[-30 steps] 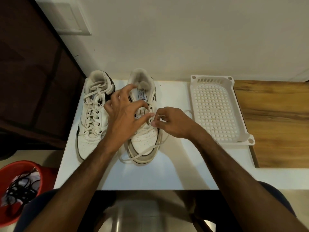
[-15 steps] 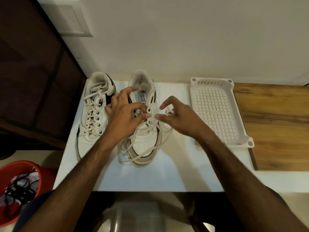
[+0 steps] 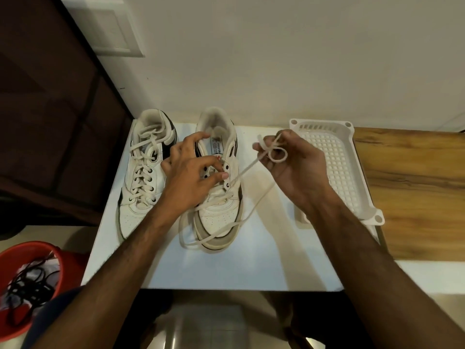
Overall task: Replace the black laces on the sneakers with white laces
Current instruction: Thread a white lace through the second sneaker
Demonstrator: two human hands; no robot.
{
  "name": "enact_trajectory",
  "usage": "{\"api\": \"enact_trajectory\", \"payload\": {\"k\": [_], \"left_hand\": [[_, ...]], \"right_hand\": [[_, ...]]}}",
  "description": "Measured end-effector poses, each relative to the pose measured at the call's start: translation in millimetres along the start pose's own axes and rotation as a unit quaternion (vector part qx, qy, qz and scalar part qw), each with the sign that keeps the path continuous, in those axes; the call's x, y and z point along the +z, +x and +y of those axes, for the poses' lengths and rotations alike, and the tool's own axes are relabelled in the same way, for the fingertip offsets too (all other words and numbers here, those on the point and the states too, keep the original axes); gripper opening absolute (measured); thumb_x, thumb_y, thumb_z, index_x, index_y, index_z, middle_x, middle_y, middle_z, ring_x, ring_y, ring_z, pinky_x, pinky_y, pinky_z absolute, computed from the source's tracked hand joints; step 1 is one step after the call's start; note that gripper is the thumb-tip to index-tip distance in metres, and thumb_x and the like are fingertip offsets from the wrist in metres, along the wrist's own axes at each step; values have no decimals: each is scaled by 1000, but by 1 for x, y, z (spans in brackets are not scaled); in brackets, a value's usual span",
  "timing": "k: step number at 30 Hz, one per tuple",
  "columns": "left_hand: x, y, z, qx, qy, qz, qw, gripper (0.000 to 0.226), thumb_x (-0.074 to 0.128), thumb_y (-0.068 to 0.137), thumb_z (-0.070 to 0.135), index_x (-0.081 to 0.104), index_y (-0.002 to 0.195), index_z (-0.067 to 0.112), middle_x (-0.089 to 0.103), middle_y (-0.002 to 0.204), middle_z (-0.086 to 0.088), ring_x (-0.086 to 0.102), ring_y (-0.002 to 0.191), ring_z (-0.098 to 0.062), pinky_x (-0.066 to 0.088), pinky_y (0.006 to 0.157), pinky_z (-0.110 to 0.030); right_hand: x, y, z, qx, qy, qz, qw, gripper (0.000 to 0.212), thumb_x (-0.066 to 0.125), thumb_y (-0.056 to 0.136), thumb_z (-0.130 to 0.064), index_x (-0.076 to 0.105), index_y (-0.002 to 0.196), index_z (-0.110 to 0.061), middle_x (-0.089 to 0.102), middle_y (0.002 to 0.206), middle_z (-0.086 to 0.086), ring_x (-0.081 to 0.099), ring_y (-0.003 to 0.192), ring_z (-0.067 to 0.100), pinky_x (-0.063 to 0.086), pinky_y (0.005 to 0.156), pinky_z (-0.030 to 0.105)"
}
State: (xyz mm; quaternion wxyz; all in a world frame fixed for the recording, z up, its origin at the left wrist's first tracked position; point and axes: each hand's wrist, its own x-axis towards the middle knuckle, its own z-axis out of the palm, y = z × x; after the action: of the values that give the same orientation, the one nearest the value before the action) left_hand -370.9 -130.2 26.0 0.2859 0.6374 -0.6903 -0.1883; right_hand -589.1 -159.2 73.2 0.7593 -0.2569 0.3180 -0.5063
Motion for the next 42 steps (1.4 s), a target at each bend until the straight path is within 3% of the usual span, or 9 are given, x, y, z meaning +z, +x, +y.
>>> {"api": "enact_trajectory", "payload": {"k": [3,6,14,19,22,24,28,32,42], "left_hand": [[0,0,0,3,-2,-1,1000,11,81,79,46,75,82,38,34,154,15,24,138,-21,18,96,-38],[0,1,0,7,5,-2,1000,12,81,80,47,75,82,37,34,154,14,25,139,-24,20,97,-41],[-2,0,3,-2,10,-3,1000,11,82,80,45,74,79,37,34,154,16,24,139,-19,16,95,-39],[-3,-1,4,-5,1,-7,1000,13,82,79,47,70,76,43,34,153,17,23,138,-18,16,96,-40],[-3,0,4,-4,0,-8,1000,13,82,79,47,69,77,45,34,153,17,23,139,-18,16,96,-39],[-3,0,3,-4,3,-8,1000,11,82,79,47,72,78,41,34,153,17,23,139,-18,16,96,-39],[-2,0,1,2,13,-3,1000,12,81,80,48,74,80,38,34,153,17,23,139,-19,16,94,-39],[-2,0,1,3,12,-5,1000,12,81,80,48,73,80,39,34,153,17,23,138,-19,17,94,-39],[-2,2,0,2,17,-5,1000,12,81,79,48,74,82,38,34,153,15,23,139,-18,17,97,-40]], "right_hand": [[0,0,11,21,-240,52,969,17,59,96,-16,46,84,-14,45,60,-3,42,52,11,38,57,27],[-2,0,34,12,-621,-38,783,28,71,94,-28,49,107,-15,44,59,-7,39,45,1,33,49,13],[4,4,34,-1,-725,-67,685,4,69,93,-17,66,91,-18,61,97,-6,58,94,13,40,71,14],[-11,5,1,-35,-407,55,911,8,51,102,-9,57,97,-8,53,72,-5,41,62,8,31,61,23],[-2,1,1,2,-162,65,985,13,45,103,-4,52,93,-8,65,76,6,41,56,10,33,55,23],[5,-1,12,33,-259,53,964,9,47,102,-9,53,96,-13,61,71,3,44,55,10,35,54,22],[-2,2,36,32,-698,-26,715,23,69,93,-40,62,102,-21,65,92,-8,57,78,-1,39,63,19],[-4,4,42,20,-686,-27,727,15,78,87,-32,70,89,-19,73,102,-6,67,98,7,54,87,27],[3,4,35,89,-483,2,871,15,62,94,-13,62,79,-13,61,66,-14,55,61,-1,38,64,20]]}}
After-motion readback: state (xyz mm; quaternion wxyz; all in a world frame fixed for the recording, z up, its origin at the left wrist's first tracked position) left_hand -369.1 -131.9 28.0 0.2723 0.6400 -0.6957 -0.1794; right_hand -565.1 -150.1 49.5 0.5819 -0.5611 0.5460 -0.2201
